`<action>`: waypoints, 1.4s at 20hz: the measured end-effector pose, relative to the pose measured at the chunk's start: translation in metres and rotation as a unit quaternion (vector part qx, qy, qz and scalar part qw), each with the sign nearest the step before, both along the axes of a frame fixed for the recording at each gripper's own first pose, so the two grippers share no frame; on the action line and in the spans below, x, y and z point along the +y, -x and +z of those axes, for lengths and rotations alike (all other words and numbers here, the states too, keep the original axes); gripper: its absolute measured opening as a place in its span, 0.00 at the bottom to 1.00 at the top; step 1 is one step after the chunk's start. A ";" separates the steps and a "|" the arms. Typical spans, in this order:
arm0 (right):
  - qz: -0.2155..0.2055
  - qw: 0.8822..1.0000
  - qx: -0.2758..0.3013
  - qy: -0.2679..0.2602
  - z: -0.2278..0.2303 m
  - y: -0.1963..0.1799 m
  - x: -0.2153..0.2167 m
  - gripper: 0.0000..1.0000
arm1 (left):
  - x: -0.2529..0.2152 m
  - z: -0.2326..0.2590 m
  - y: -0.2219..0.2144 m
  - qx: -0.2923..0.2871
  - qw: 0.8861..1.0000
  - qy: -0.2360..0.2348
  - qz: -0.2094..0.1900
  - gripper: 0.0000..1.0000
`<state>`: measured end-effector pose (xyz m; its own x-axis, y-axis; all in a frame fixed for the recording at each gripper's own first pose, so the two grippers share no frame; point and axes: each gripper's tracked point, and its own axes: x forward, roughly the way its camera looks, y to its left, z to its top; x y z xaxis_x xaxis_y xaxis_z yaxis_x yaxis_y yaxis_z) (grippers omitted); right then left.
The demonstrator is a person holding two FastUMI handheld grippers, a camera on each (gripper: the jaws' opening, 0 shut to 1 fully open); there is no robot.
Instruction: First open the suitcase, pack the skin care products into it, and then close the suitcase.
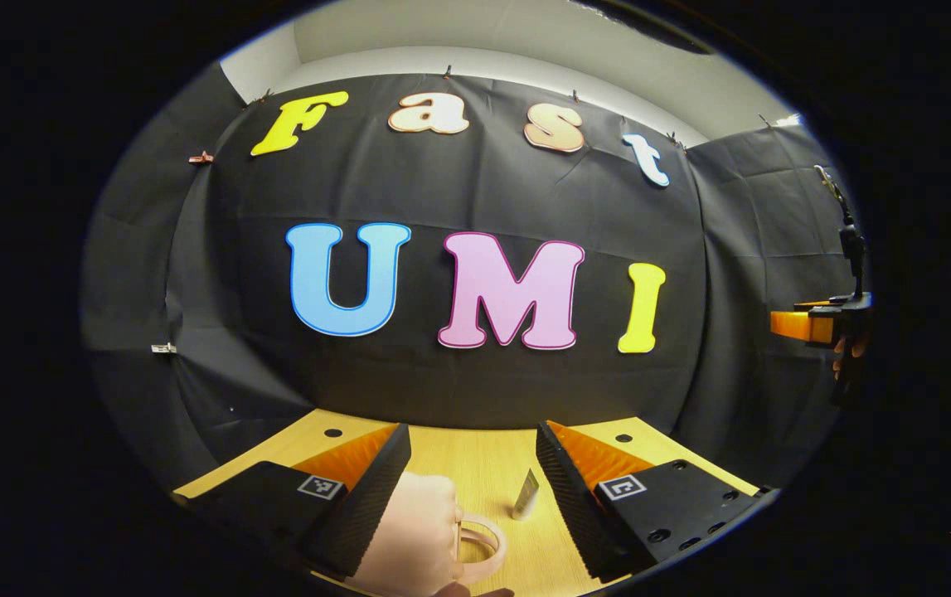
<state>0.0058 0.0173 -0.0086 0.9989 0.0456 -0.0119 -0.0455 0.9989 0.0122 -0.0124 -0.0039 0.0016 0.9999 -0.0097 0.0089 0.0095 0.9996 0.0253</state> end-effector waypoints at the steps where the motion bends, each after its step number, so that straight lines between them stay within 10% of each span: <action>1: 0.001 1.000 0.002 0.000 -0.002 0.001 0.001 0.95 | -0.001 0.000 0.000 0.001 1.000 0.004 -0.002 0.96; 8: 0.008 1.000 -0.004 -0.007 0.005 0.000 0.013 0.96 | 0.006 -0.013 -0.002 0.026 1.000 0.009 -0.005 0.95; 13: 0.014 1.000 -0.012 -0.017 0.008 0.002 0.023 0.96 | 0.011 -0.079 -0.011 0.156 0.987 0.019 -0.026 0.96; 19: 0.051 0.998 -0.003 -0.029 -0.014 -0.006 0.028 0.96 | -0.019 -0.166 -0.018 0.332 0.941 -0.006 -0.072 0.96; 25: 0.055 0.996 0.025 -0.064 -0.047 -0.021 -0.022 0.96 | -0.030 -0.274 -0.049 0.512 0.857 -0.039 -0.039 0.97; 28: 0.036 0.998 0.032 -0.047 -0.062 -0.016 -0.064 0.96 | -0.022 -0.290 -0.076 0.518 0.852 -0.080 -0.025 0.93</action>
<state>0.0220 -0.0467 -0.0703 0.9903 0.1219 -0.0672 -0.1139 0.9872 0.1113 0.0633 -0.0260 -0.2886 0.4696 0.0285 -0.8824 0.1519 0.9820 0.1126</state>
